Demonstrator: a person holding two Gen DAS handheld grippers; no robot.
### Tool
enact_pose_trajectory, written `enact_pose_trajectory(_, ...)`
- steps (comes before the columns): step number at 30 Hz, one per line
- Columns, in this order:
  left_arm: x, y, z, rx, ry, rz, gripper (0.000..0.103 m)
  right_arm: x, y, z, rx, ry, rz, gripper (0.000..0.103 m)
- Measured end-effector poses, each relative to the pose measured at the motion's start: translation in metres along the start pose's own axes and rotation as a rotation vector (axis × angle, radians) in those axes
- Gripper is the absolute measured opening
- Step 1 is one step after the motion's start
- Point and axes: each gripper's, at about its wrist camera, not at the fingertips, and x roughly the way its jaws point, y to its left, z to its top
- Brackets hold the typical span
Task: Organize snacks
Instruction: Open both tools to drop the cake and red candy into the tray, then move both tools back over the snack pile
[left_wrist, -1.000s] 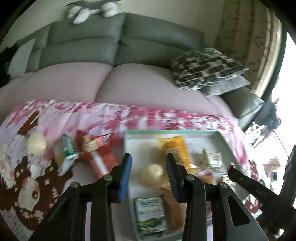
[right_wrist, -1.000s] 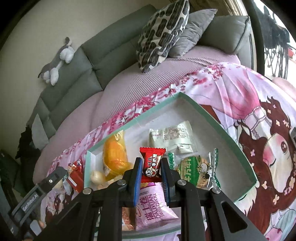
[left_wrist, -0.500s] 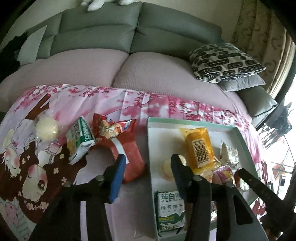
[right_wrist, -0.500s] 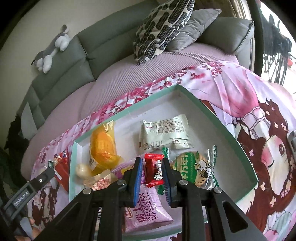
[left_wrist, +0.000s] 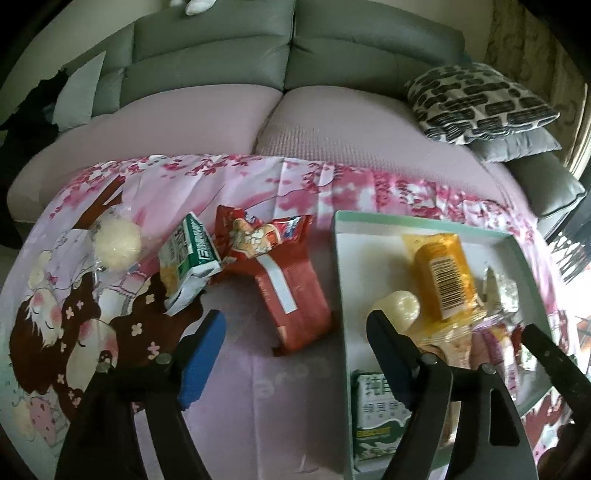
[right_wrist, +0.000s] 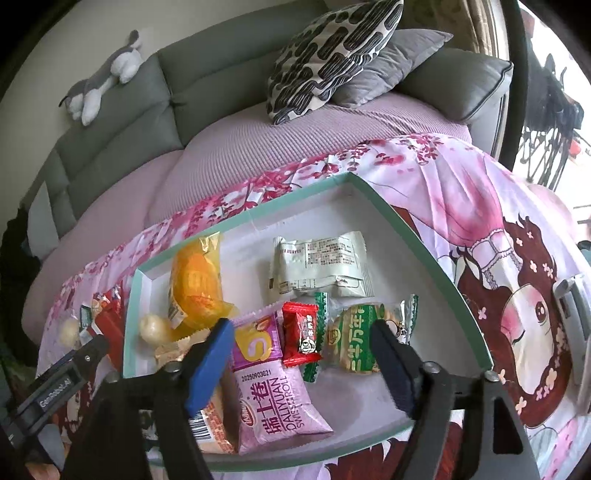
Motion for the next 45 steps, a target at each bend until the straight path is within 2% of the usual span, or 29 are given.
enact_pose_trajectory(1,0.001,0.000,0.000,0.003,-0.002,0.015,0.091,0.001,0.000,0.000,-0.001,0.006,-0.002,0.087)
enact_pose_trajectory(3,0.001,0.001,-0.001,0.005,-0.013,0.034,0.097,0.003,0.000,-0.001,-0.004,0.013,-0.008,0.093)
enact_pose_trajectory(8,0.001,0.001,-0.002,0.005,-0.024,0.051,0.097,0.004,0.000,-0.002,-0.004,0.020,-0.017,0.103)
enact_pose_trajectory(12,0.004,0.002,-0.003,0.000,-0.020,0.078,0.098,0.004,0.002,-0.003,-0.013,0.018,-0.018,0.103)
enact_pose_trajectory(27,-0.003,0.004,-0.002,0.021,-0.080,0.076,0.098,-0.007,0.009,0.001,-0.005,-0.059,0.012,0.103)
enact_pose_trajectory(36,-0.019,0.032,0.003,-0.015,-0.117,0.104,0.098,-0.016,0.027,0.004,-0.026,-0.095,0.018,0.103)
enact_pose_trajectory(45,-0.033,0.083,0.006,-0.093,-0.147,0.173,0.098,-0.014,0.075,0.000,-0.105,-0.089,0.065,0.103)
